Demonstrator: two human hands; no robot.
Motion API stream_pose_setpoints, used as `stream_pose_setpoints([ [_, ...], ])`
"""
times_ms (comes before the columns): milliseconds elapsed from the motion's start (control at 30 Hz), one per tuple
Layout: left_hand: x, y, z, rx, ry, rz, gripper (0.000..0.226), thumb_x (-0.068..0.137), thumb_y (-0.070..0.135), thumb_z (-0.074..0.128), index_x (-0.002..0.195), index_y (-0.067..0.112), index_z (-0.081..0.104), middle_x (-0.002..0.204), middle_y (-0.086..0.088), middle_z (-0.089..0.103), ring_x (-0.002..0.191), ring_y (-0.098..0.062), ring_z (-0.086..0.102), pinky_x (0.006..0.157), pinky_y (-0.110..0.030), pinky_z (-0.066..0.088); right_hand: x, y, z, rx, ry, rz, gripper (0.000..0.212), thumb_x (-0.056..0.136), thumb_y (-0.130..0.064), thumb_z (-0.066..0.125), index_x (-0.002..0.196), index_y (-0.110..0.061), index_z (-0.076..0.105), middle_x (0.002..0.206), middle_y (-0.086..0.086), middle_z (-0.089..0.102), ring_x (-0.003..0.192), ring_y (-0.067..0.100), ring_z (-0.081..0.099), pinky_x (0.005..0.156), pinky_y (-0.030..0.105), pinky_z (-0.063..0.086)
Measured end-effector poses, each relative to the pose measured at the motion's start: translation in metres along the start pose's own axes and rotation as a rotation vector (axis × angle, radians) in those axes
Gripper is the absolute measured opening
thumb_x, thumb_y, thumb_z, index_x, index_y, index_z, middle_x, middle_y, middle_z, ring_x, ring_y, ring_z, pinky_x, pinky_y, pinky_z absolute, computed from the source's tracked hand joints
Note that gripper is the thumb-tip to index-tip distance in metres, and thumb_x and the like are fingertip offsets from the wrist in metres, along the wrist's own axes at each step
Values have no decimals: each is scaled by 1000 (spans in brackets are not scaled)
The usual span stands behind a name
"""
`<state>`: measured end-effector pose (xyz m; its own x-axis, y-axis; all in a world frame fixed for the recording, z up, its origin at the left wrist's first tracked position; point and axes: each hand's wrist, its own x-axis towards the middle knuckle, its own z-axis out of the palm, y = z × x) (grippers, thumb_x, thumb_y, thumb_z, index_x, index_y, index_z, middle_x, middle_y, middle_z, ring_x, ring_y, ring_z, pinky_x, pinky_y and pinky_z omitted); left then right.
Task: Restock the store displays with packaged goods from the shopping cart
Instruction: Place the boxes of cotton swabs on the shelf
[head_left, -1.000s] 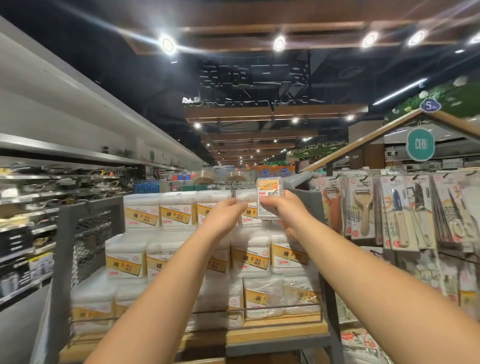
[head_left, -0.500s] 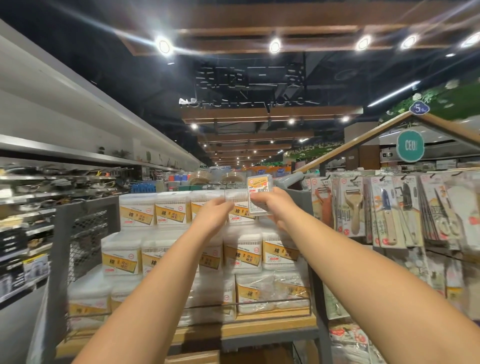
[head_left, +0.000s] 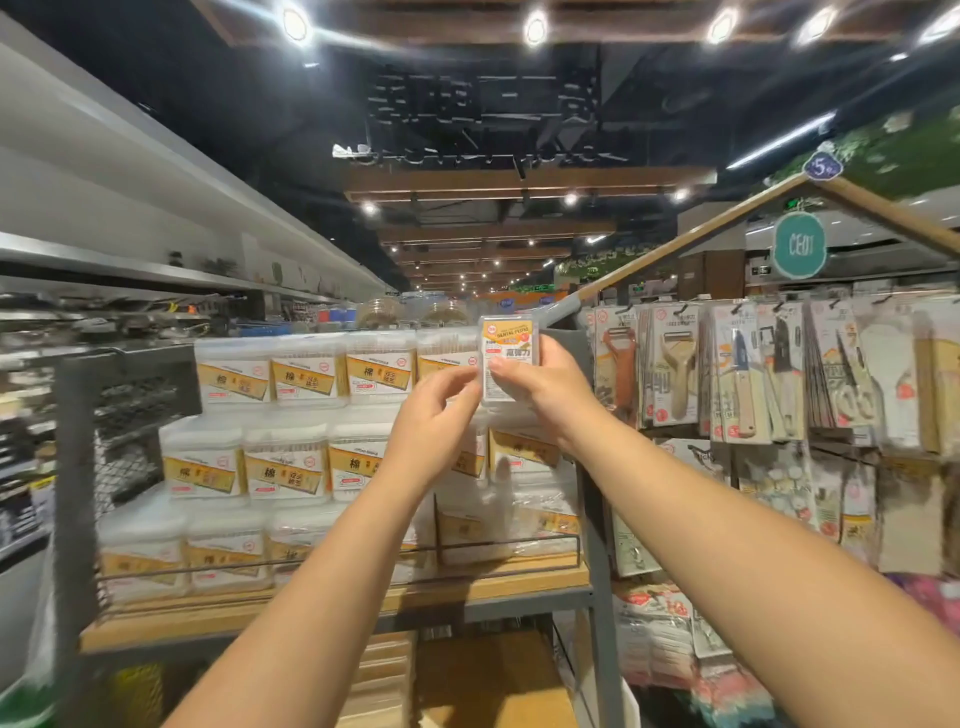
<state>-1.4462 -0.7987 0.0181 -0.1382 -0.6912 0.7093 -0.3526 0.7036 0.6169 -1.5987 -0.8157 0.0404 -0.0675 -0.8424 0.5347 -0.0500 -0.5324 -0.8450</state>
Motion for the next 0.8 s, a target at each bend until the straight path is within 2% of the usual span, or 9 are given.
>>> stream_pose_setpoints([
  [33,-1,-1,2,20,-6,12,30,100,23,51,129,18,60,119,11,59,111,-2,54,93,-17,42,3,0,2,31,4,7,39,86,-11,73,122,-10,60,112,5,71,103,18,69,87,29,56],
  [100,-2,-1,4,1,9,0,34,101,24,50,133,17,58,122,11,58,114,-2,52,92,-15,41,7,0,2,92,11,21,34,87,-7,71,119,-10,60,108,4,71,99,16,69,81,24,55],
  [233,-2,-3,-1,-52,57,-20,31,101,22,51,130,17,59,123,9,60,112,-2,54,91,-15,42,2,-5,-3,171,24,21,24,89,-3,67,110,-14,60,102,2,71,94,13,69,77,21,54],
  [333,-7,-7,-2,-118,76,-14,26,100,20,51,124,22,60,121,11,62,111,5,55,92,-18,43,-14,-7,-11,206,-12,30,21,90,-2,65,104,-17,61,98,-2,71,88,8,70,74,19,54],
  [433,-16,-9,-1,-200,71,-33,23,99,22,53,121,25,61,120,14,62,115,1,56,101,-27,46,-34,-1,-20,234,-48,90,22,89,-3,65,107,-16,63,102,1,72,98,16,69,90,31,55],
  [500,-26,-10,3,-256,46,-74,27,91,37,56,117,30,62,120,12,64,117,-6,58,102,-31,46,-48,7,-25,243,-58,148,24,89,-3,65,112,-12,64,107,6,72,107,25,67,99,41,51],
  [600,-38,-10,11,-340,-29,-152,34,81,51,60,112,37,62,119,6,68,115,-13,62,95,-36,50,-66,23,-29,251,-78,229,30,90,-2,62,120,-5,64,117,16,70,113,32,65,102,46,49],
  [700,-51,-11,19,-347,-93,-208,22,96,33,59,118,33,58,121,1,67,112,-18,64,86,-32,52,-82,42,-29,256,-117,300,28,92,-4,59,119,-7,65,111,11,73,107,26,67,98,43,50],
  [800,-70,-19,22,-283,-156,-274,24,93,31,63,115,38,55,120,3,66,109,-15,64,79,-27,52,-104,63,-30,284,-138,378,25,91,-8,61,115,-10,66,102,5,76,98,18,71,86,37,54],
])
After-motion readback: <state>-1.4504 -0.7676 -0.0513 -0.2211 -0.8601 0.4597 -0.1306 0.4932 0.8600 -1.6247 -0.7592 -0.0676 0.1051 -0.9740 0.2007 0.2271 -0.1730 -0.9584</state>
